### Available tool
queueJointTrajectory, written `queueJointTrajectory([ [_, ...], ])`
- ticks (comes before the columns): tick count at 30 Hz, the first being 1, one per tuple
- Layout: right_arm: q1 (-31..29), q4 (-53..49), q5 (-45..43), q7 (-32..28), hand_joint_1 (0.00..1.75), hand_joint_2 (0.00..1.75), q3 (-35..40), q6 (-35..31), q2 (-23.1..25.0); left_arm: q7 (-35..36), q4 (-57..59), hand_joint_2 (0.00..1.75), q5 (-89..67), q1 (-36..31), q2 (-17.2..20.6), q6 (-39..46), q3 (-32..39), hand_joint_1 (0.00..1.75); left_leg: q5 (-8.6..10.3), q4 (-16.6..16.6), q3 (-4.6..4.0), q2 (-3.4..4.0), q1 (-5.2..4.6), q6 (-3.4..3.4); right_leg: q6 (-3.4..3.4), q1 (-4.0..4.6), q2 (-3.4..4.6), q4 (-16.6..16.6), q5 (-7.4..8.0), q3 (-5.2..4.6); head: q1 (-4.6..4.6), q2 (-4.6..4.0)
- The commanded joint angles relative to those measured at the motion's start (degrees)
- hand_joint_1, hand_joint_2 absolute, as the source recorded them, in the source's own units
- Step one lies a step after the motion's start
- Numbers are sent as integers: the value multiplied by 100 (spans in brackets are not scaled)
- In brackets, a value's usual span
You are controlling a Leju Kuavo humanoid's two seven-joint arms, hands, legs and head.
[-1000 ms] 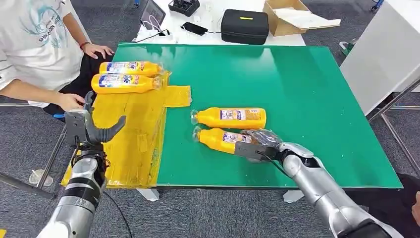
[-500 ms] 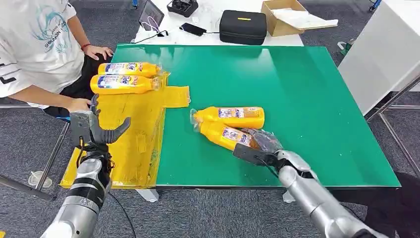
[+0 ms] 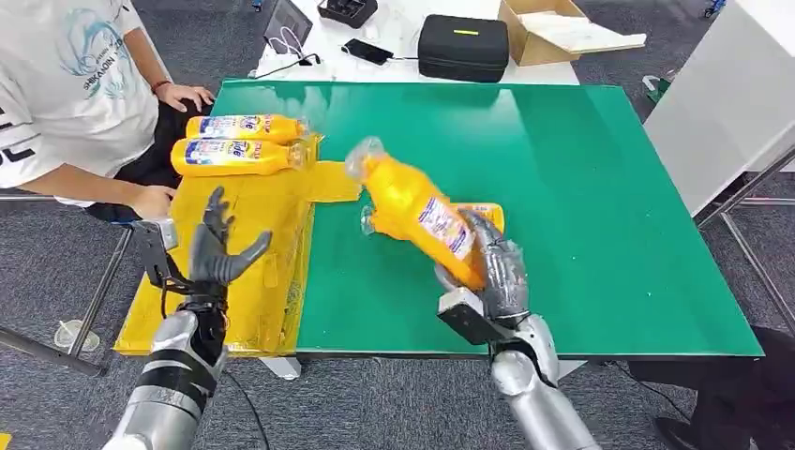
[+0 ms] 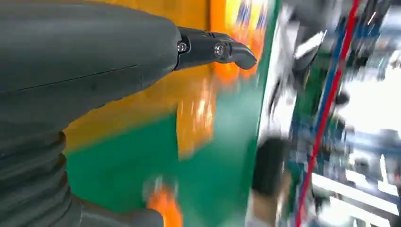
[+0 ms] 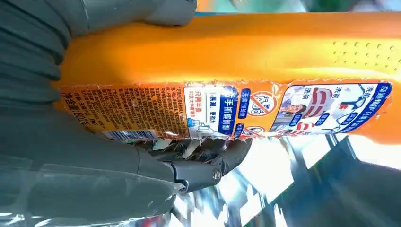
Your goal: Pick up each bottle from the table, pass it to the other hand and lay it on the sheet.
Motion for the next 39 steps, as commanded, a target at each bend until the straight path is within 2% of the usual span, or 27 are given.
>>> queueJointTrajectory([
  [1, 596, -1041, -394, -620, 175, 175, -913, -672, 610, 384, -548, 175, 760, 217, 3, -680, -652, 0, -6, 1, 9, -1, 4, 1, -9, 6, -7, 0, -7, 11, 0, 0],
  [4, 598, -1028, -410, -640, 175, 175, -917, -673, 606, 385, -559, 175, 766, 227, 10, -684, -654, 0, -9, 1, 12, 7, 3, 1, -11, 6, -3, 1, -6, 12, 0, 0],
  [5, 585, -884, -557, -789, 175, 175, -1024, -698, 662, 582, -590, 175, 1223, 288, 75, -1275, -746, 0, -5, -1, 0, 6, 1, 1, -6, 3, -1, -1, -1, -2, 2, 0],
  [6, 608, -809, -550, -805, 175, 175, -1082, -679, 681, 673, -598, 175, 1412, 330, 108, -1503, -784, 0, -10, 1, 12, 10, 3, 2, -11, 6, -2, 0, -5, 11, 2, 0],
  [7, 615, -682, -635, -935, 175, 175, -1144, -616, 703, 1093, -478, 175, 2080, 373, 143, -2165, -868, 0, -6, -4, 7, 11, 2, 1, -7, 4, 1, -4, -1, 5, 0, 0],
  [10, 598, -229, -612, -1096, 175, 175, -1091, -548, 715, 1119, -407, 175, 2460, 480, 308, -2569, -1233, 0, -10, -10, 31, 16, 5, 1, -13, 9, -1, -11, -6, 28, 0, 0],
  [14, 550, 271, -717, -1096, 175, 175, -665, -512, 770, 1003, -523, 175, 2445, 460, 326, -2558, -1566, 0, -10, -7, 17, 24, 6, 1, -8, 8, 12, -10, 0, 13, 0, 0],
  [25, 531, 283, -749, -1096, 175, 175, -664, -508, 741, 1003, -533, 175, 2445, 445, 333, -2540, -1571, 0, -11, -4, 17, 20, 6, 2, -10, 9, 6, -7, -3, 16, 0, 0],
  [26, 505, 449, -816, -1096, 175, 175, -610, -358, 748, 977, -559, 175, 2484, 448, 353, -2631, -1665, 0, -15, -4, 30, 22, 8, 3, -14, 12, 6, -9, -6, 30, 2, 0],
  [27, 470, 625, -809, -1096, 175, 175, -490, -303, 787, 953, -591, 175, 2445, 441, 364, -2640, -1778, 0, -6, -5, 6, 17, 4, 2, -7, 6, 6, -6, 0, 5, 0, 0],
  [34, 173, 1461, -1073, -1096, 175, 175, 199, -461, 877, 939, -542, 175, 2424, 361, 353, -2710, -2221, 0, -13, -5, 22, 29, 8, 1, -13, 11, 15, -8, -2, 19, 2, 0],
  [39, -63, 2045, -813, -1096, 175, 175, 516, -477, 990, 891, -300, 175, 2387, 219, 339, -2702, -2505, 0, -6, -5, 7, 18, 5, 2, -7, 7, 6, -6, 1, 5, 0, 0],
])
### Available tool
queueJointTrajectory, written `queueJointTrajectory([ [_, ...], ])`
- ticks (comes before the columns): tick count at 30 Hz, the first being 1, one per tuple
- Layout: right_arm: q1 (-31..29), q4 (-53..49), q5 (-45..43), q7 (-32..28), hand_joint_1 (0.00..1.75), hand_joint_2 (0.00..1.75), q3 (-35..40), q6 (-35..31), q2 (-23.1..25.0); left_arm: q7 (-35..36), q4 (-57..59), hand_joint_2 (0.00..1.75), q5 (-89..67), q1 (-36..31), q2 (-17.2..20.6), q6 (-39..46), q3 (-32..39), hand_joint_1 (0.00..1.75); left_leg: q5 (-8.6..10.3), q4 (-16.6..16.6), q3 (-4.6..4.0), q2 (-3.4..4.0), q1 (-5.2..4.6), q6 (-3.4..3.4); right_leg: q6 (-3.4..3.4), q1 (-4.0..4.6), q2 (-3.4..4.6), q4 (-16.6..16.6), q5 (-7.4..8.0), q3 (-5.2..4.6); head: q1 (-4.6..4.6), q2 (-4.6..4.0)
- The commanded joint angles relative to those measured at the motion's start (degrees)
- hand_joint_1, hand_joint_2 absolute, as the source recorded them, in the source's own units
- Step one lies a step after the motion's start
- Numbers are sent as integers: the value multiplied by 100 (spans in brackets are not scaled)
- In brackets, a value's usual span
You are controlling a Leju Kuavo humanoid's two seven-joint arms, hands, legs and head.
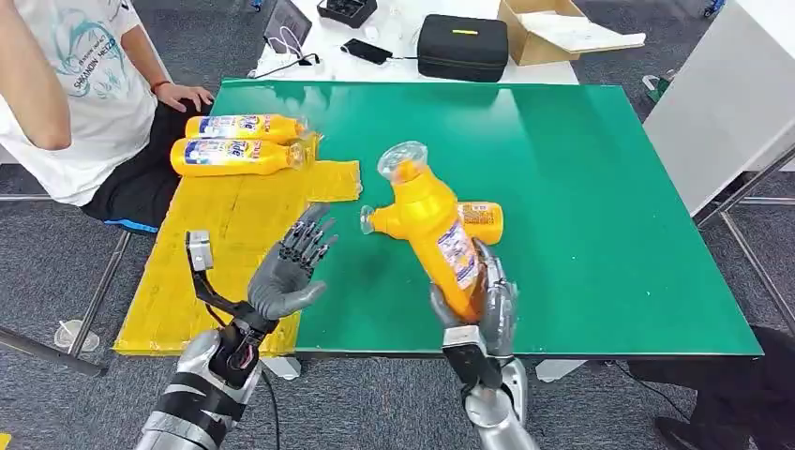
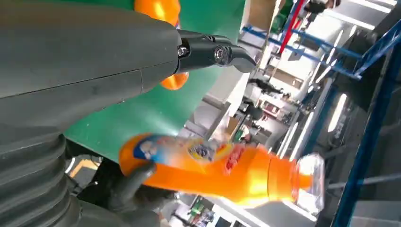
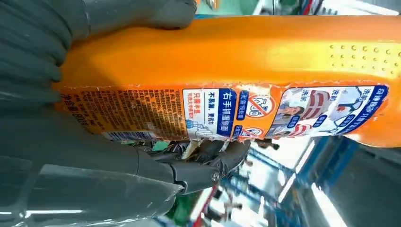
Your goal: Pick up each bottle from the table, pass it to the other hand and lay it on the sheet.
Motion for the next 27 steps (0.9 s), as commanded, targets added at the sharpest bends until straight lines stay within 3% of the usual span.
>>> queueJointTrajectory([
  [1, -676, 1616, 237, -20, 175, 175, 717, -27, 173, -32, 453, 175, -20, -370, 141, 2, -718, 0, -7, -3, 28, 19, 8, 1, -11, 11, 11, -9, 0, 26, 0, 0],
  [6, -952, 2678, 522, -20, 175, 175, 1155, -24, 453, 66, 624, 175, 163, -504, 85, -110, -911, 0, -2, -4, 17, 11, 5, -1, -8, 6, 6, -7, 2, 15, 0, 0],
  [7, -1008, 2871, 573, -20, 175, 175, 1301, -121, 476, 59, 634, 175, 169, -519, 85, -96, -960, 0, -9, -7, 47, 20, 10, 0, -19, 15, 8, -12, -3, 45, 0, 0],
  [9, -1047, 3066, 552, -20, 175, 175, 1507, -215, 532, 83, 703, 175, 213, -547, 73, -92, -1017, 0, -2, -5, 19, 12, 5, -1, -9, 7, 6, -7, 0, 17, 0, 0],
  [27, -1114, 3496, 429, -20, 175, 175, 1764, -128, 630, 15, 821, 175, 245, -629, 30, 202, -963, 0, -8, -1, 32, 5, 9, 0, -14, 13, -6, -6, -8, 32, -2, 0],
])
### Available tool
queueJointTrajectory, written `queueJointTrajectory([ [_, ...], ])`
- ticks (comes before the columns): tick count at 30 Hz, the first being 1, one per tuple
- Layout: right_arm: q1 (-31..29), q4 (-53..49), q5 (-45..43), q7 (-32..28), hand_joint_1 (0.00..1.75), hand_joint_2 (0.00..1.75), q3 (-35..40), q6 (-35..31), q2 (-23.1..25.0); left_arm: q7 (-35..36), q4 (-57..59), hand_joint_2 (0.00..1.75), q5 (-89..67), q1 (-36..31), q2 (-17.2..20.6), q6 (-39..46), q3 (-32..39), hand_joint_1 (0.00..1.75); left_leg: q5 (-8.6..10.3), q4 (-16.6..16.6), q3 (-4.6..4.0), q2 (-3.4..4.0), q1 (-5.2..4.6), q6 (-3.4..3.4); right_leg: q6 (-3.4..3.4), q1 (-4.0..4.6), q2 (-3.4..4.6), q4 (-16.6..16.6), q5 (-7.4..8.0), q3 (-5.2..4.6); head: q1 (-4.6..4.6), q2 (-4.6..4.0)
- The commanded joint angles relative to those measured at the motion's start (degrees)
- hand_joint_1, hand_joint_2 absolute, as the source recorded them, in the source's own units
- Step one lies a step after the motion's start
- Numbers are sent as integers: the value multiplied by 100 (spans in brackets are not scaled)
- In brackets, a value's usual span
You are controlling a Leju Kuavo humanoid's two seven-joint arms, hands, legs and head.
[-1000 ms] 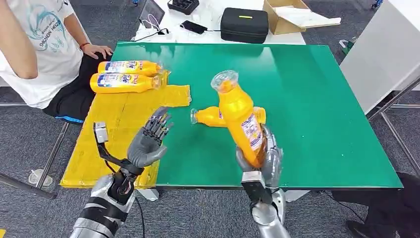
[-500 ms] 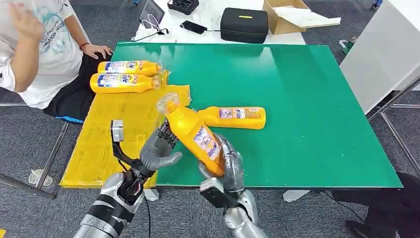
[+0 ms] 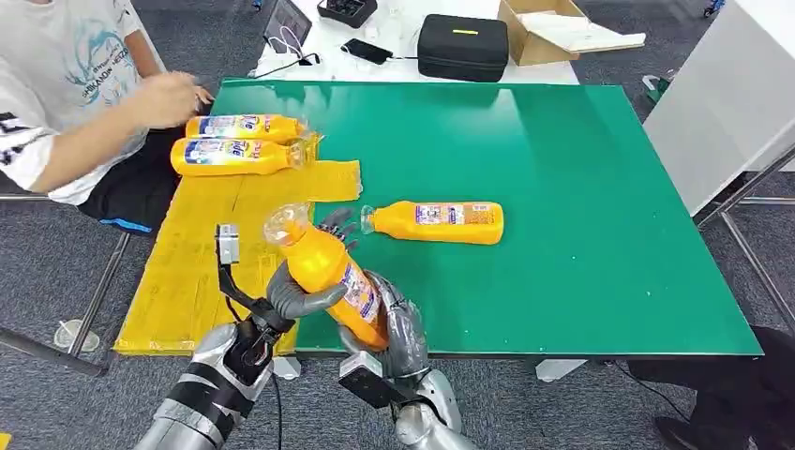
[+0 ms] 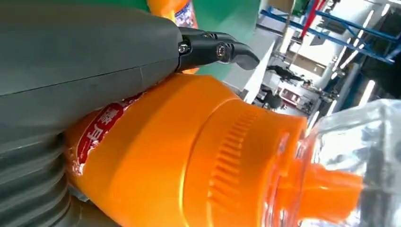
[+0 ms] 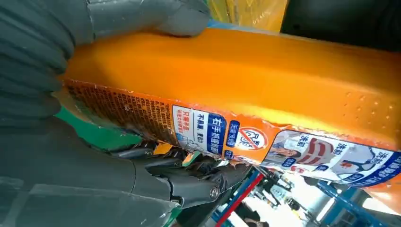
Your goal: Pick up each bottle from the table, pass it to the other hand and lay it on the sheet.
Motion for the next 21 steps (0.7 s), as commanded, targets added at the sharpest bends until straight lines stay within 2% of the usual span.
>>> queueJointTrajectory([
  [1, -215, 842, 66, 13, 175, 175, 312, 99, 24, -4, 361, 175, 5, -311, -11, 123, -278, 0, -7, -2, 25, -2, 5, 1, -10, 8, -9, -5, -8, 29, 0, 0],
  [5, -186, 741, -64, 13, 175, 175, 307, 84, 9, -132, 245, 175, -188, -259, 31, 240, -280, 0, -6, -1, 20, -1, 6, 1, -9, 9, -7, -5, -6, 23, 0, 0],
  [6, -191, 740, -82, 13, 175, 175, 291, 80, 10, -127, 238, 175, -195, -252, 29, 254, -273, 80, -11, 0, 33, 1, 8, 3, -13, 11, -9, -5, -10, 37, -2, 0],
  [7, -188, 706, -122, 13, 175, 175, 258, 66, 2, -131, 196, 175, -222, -227, 32, 270, -254, 152, -6, -1, 20, -2, 6, 2, -9, 9, -9, -5, -6, 24, 0, 0],
  [8, -188, 706, -122, 13, 175, 175, 258, 66, 2, -131, 196, 175, -222, -227, 32, 270, -254, 152, -4, -2, 14, -2, 4, 2, -7, 6, -7, -4, -4, 16, -2, 0],
  [9, -183, 675, -130, 13, 175, 175, 227, 63, -6, -153, 137, 175, -258, -194, 34, 222, -248, 175, -3, -2, 13, -1, 3, 2, -7, 5, -6, -4, -4, 15, 0, 0],
  [15, -153, 657, -101, 13, 175, 175, 70, 61, -8, -1, -49, 175, -5, -49, -15, 51, -121, 175, -11, 0, 31, 1, 6, 3, -13, 10, -8, -5, -10, 35, 0, 0],
  [18, -141, 570, -140, 13, 175, 175, -53, 60, -21, 43, -148, 175, 53, 4, 1, 78, -80, 175, -3, -2, 10, -1, 3, 1, -6, 4, -6, -4, -3, 12, 0, 0],
  [20, -146, 546, -157, 13, 175, 175, -98, 68, -33, 57, -177, 175, 57, 20, 9, 92, -70, 175, -14, 0, 36, 2, 7, 4, -13, 11, -8, -5, -12, 40, 0, 0],
  [21, -142, 518, -171, 13, 175, 175, -121, 56, -36, 62, -186, 175, 56, 27, 11, 117, -58, 175, -3, -2, 12, -1, 2, 2, -6, 4, -7, -3, -4, 14, -2, 0],
])
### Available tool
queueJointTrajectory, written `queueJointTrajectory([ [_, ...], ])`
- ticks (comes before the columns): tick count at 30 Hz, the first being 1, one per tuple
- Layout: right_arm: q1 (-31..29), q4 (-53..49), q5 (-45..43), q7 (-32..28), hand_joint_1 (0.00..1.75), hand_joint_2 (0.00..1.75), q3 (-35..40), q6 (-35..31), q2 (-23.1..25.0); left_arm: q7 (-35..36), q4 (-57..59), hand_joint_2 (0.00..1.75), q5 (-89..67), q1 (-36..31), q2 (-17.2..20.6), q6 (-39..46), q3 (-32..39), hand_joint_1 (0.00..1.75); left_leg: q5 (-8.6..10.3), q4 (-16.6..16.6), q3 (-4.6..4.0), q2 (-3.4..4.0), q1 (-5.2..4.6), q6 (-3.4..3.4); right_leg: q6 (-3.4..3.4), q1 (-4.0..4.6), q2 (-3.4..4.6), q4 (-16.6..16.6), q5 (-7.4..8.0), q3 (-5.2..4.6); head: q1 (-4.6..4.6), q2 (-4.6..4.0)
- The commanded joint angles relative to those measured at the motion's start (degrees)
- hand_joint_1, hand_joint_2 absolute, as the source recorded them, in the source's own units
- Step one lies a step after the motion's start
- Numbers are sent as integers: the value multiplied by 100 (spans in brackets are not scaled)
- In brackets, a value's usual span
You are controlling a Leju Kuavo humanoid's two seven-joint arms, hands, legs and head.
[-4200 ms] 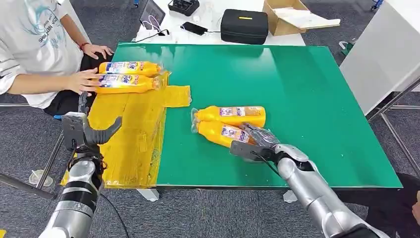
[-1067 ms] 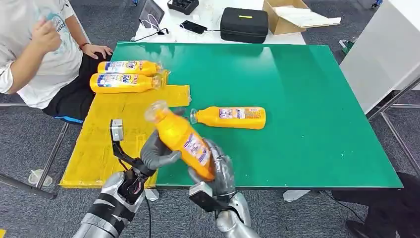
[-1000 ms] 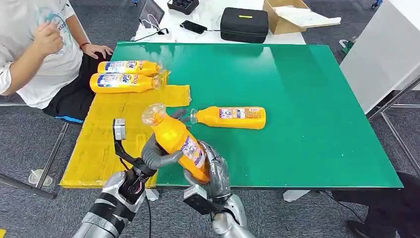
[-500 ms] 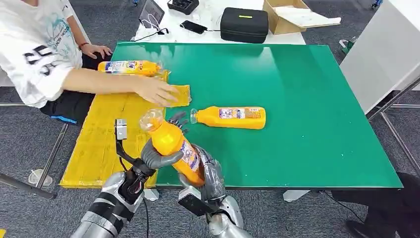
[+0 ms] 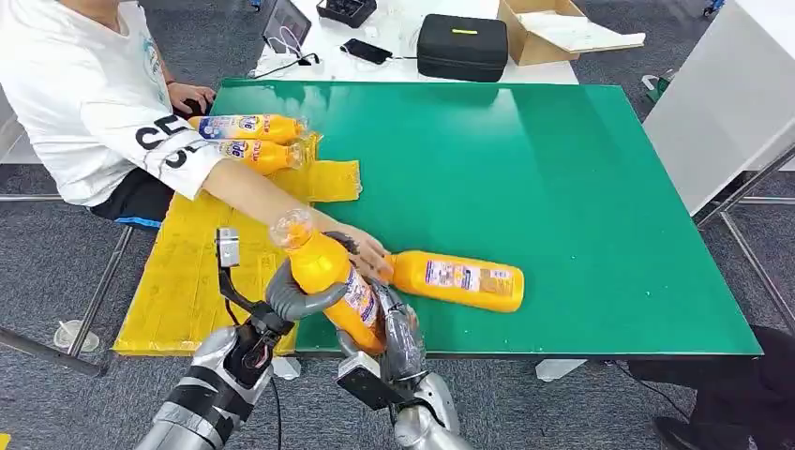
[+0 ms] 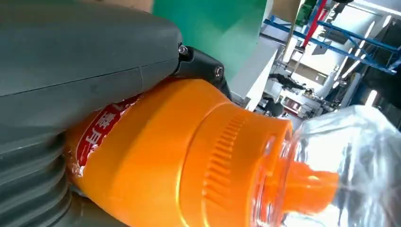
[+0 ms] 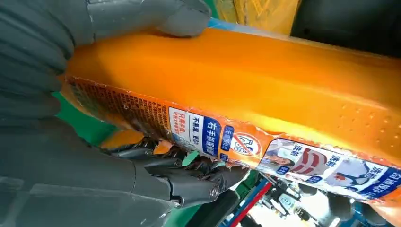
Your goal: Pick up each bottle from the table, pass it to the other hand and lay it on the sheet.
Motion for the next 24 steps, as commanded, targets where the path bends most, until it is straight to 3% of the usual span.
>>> queueJointTrajectory([
  [1, -97, 243, -20, 15, 175, 175, -119, 50, -70, 104, -160, 175, 67, -64, 8, -22, -102, 175, -9, 0, 25, -3, 4, 4, -10, 7, -11, -4, -10, 29, 0, 0],
  [4, -94, 198, -55, 15, 175, 175, -177, 1, -72, 160, -166, 175, 132, -45, 5, -26, -71, 175, -9, 0, 25, 2, 4, 4, -10, 7, -6, -4, -8, 29, 0, 0],
  [5, -101, 177, -60, 15, 161, 175, -210, -48, -73, 166, -172, 175, 158, -35, 4, -25, -53, 175, -6, -1, 18, -1, 4, 3, -8, 7, -8, -5, -5, 22, 0, 0],
  [7, -84, 75, 17, 15, 0, 175, -451, -96, -48, 217, -228, 175, 222, -2, 3, -18, -15, 175, -6, 0, 22, -3, 4, 4, -10, 7, -10, -4, -7, 26, -2, 0],
  [8, -83, 49, -44, 15, 0, 0, -486, -89, -38, 213, -240, 175, 224, 6, 1, 12, 2, 175, -5, 0, 16, -2, 3, 3, -8, 6, -9, -3, -5, 19, 0, 0],
  [15, 182, -1171, -1053, 15, 0, 0, -647, 930, -237, 157, -488, 175, 260, 1, 25, 446, 415, 175, -4, 0, 9, 4, 2, 2, -7, 4, -1, -2, -2, 11, 0, 2],
  [21, 176, -1175, -1048, 15, 0, 0, -672, 956, -245, 174, -512, 175, 245, -20, 42, 465, 454, 175, -3, -1, 11, 3, 3, 2, -7, 5, -2, -3, -2, 13, 0, 2],
  [24, 362, -1892, -1403, 15, 0, 0, -669, 1192, -329, -25, -560, 175, 21, -129, 11, 953, 832, 175, -12, 3, 31, -2, 7, 4, -12, 11, -12, -3, -12, 37, 0, 0],
])
